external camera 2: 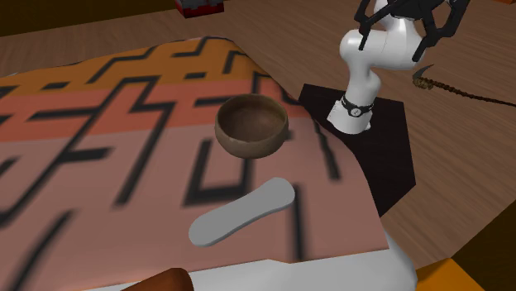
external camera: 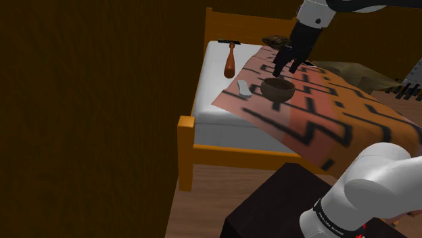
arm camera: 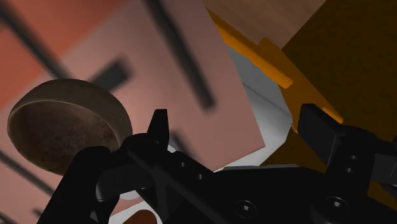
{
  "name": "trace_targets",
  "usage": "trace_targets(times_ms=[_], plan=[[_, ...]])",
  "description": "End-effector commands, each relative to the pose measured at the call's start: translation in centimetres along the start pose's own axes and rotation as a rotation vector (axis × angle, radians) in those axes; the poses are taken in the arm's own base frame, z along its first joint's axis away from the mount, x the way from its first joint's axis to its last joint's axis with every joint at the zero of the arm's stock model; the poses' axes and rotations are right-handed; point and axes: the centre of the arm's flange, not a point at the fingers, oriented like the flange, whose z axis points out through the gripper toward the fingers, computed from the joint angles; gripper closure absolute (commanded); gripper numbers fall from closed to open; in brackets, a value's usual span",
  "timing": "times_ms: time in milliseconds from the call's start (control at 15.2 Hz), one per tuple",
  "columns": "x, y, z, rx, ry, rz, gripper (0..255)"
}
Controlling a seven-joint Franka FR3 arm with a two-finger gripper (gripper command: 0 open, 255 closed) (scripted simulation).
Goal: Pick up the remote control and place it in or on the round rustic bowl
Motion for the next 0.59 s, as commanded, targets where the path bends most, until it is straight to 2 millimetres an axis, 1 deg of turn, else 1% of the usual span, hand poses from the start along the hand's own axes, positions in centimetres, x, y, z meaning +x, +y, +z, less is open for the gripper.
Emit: trace_targets(times_ms=[0, 528], plan=[[0.0, 0.0, 0.0, 0.000, 0.000, 0.000, 0], [9.4, 2.5, 5.7, -0.003, -0.052, 0.149, 0]])
